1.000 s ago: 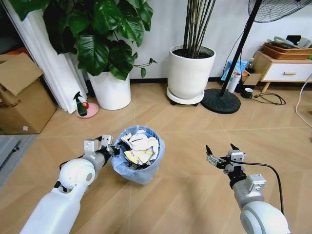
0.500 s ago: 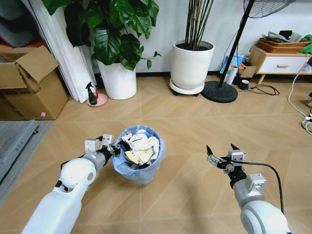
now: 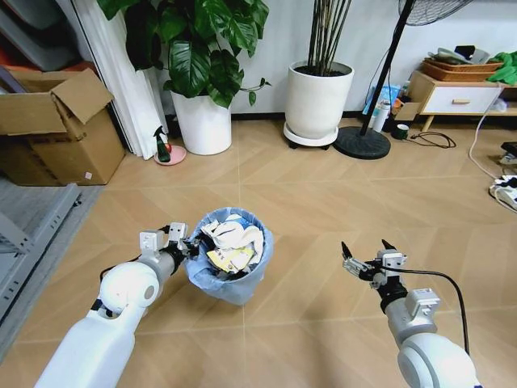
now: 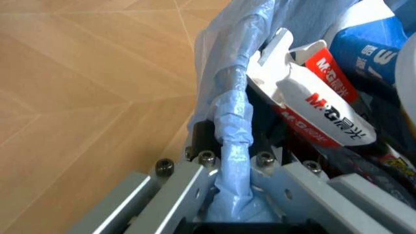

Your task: Pick up the trash bin and place the garbage on the floor into it.

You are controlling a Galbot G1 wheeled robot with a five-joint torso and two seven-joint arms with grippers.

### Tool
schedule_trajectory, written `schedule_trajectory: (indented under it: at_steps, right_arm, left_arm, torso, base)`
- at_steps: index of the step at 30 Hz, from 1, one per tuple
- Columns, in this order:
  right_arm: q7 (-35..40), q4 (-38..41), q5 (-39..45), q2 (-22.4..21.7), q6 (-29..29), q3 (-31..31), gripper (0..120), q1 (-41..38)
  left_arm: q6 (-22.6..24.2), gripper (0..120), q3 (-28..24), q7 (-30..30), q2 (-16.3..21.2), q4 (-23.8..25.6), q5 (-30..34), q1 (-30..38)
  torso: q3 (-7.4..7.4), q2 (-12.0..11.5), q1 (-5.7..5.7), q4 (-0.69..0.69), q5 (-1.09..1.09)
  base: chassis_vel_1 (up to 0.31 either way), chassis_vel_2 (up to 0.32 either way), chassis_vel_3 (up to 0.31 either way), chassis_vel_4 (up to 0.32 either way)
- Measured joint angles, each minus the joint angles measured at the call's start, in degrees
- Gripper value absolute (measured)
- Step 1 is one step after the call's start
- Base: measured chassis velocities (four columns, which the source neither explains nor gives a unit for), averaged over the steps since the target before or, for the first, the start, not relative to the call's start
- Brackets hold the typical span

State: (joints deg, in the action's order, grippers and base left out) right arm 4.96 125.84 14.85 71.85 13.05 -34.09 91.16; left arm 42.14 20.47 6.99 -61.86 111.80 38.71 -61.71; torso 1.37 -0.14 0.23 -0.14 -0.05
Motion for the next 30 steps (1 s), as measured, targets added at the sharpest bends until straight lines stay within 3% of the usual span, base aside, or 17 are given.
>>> schedule_trajectory:
  at_steps: [15,30]
  right_arm:
    - [-0.04,0.0,-0.01,-0.08,-0.04,0.14,100,0.1]
    - [0.0,-0.25,-0.24,-0.09,-0.16,0.89,100,-0.12]
  left_arm:
    - [0.0,0,0.02,0.01,0.06,0.15,0.0,-0.11]
    - [0.0,0,0.29,-0.14,0.24,0.38,-0.1,-0.46]
  torso:
    - [0.0,0.0,0.0,0.01,0.01]
    - [0.0,0.0,0.0,0.01,0.0]
  base:
    - [0.23,-0.155,-0.215,0.165]
    - [0.114,-0.122,-0.116,0.124]
